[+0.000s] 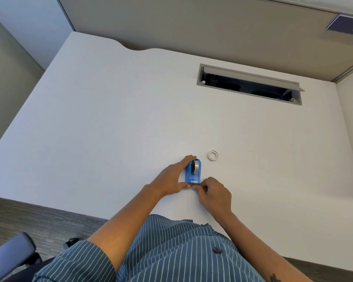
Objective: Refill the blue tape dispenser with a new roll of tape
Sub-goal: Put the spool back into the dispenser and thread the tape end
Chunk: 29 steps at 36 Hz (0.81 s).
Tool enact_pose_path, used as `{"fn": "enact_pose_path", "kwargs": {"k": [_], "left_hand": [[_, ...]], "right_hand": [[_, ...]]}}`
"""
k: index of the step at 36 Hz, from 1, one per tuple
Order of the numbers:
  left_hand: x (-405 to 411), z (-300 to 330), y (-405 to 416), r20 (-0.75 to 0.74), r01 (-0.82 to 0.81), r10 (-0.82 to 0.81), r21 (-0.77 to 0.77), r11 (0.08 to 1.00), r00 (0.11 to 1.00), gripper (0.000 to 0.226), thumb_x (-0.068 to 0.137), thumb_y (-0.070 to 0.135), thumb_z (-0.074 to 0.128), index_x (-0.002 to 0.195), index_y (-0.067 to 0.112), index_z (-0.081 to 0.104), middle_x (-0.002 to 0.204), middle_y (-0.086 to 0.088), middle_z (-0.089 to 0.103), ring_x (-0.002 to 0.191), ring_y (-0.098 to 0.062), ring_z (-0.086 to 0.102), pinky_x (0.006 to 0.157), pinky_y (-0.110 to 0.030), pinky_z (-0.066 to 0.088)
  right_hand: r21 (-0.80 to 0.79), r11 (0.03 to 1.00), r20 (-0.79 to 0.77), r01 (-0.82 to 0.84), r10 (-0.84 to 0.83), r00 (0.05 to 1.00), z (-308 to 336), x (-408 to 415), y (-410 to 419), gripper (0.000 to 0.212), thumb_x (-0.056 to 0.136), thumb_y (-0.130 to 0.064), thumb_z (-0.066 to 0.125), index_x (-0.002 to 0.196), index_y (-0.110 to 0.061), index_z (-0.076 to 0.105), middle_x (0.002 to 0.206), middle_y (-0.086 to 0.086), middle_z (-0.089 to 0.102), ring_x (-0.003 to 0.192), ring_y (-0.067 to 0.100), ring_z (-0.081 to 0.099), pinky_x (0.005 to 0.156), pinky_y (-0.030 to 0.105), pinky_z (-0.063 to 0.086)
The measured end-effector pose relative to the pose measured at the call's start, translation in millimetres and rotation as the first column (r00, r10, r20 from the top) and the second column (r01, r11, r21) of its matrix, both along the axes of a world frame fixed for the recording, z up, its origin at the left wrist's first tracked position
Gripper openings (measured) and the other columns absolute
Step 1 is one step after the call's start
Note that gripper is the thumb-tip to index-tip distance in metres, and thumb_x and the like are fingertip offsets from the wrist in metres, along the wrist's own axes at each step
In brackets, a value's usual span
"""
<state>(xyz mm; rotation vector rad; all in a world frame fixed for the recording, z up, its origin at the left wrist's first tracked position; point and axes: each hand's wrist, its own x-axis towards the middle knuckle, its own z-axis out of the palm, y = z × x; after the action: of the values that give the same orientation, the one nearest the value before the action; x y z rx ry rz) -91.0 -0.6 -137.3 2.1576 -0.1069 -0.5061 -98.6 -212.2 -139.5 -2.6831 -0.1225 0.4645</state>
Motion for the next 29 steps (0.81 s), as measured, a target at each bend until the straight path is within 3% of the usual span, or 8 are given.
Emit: {"fn": "enact_pose_path", "kwargs": {"k": [4,11,18,29], "left_hand": [[-0.1,0.1,-0.4,0.005,0.004,-0.004,0.003,1.000,1.000,0.107,0.087,0.026,0.090,0.169,0.038,0.023,0.173,0.010,0.037,0.152,-0.018,0.046,0.125,-0.038,0.038],[-1.1,-0.8,-1.0,0.012,0.004,-0.004,0.008,1.000,1.000,0.105,0.089,0.029,0.088,0.168,0.039,0.021,0.173,0.009,0.037,0.151,-0.019,0.046,0.123,-0.037,0.038],[-1.0,0.0,-2.4,0.015,-0.014,0.014,0.009,1.000,1.000,0.102,0.088,0.033,0.088,0.166,0.043,0.023,0.168,0.010,0.044,0.146,-0.019,0.051,0.118,-0.033,0.041],[-1.5,0.8,-2.4,0.000,-0.008,0.008,0.022,1.000,1.000,0.104,0.087,0.027,0.090,0.167,0.040,0.024,0.169,0.009,0.043,0.148,-0.019,0.050,0.120,-0.033,0.038]], "right_hand": [[0.026,0.999,-0.048,0.037,-0.036,0.998,0.2,3.1,0.2,0.034,0.094,-0.053,0.074,0.077,-0.028,0.060,0.079,-0.010,0.061,0.071,0.013,0.058,0.055,0.028,0.036],[0.048,0.997,-0.096,0.063,-0.058,0.994,-0.2,6.4,-1.6,0.042,0.089,-0.063,0.075,0.071,-0.031,0.055,0.074,-0.012,0.060,0.064,0.002,0.053,0.054,0.025,0.032],[0.076,0.995,-0.143,0.061,-0.049,0.988,0.5,11.7,-8.6,0.048,0.087,-0.075,0.070,0.072,-0.031,0.059,0.077,-0.013,0.066,0.071,0.004,0.060,0.058,0.029,0.040],[0.085,0.995,-0.147,0.049,-0.036,0.989,4.8,12.8,-7.5,0.049,0.090,-0.072,0.067,0.079,-0.024,0.066,0.078,-0.009,0.069,0.075,0.013,0.066,0.062,0.031,0.048]]}}
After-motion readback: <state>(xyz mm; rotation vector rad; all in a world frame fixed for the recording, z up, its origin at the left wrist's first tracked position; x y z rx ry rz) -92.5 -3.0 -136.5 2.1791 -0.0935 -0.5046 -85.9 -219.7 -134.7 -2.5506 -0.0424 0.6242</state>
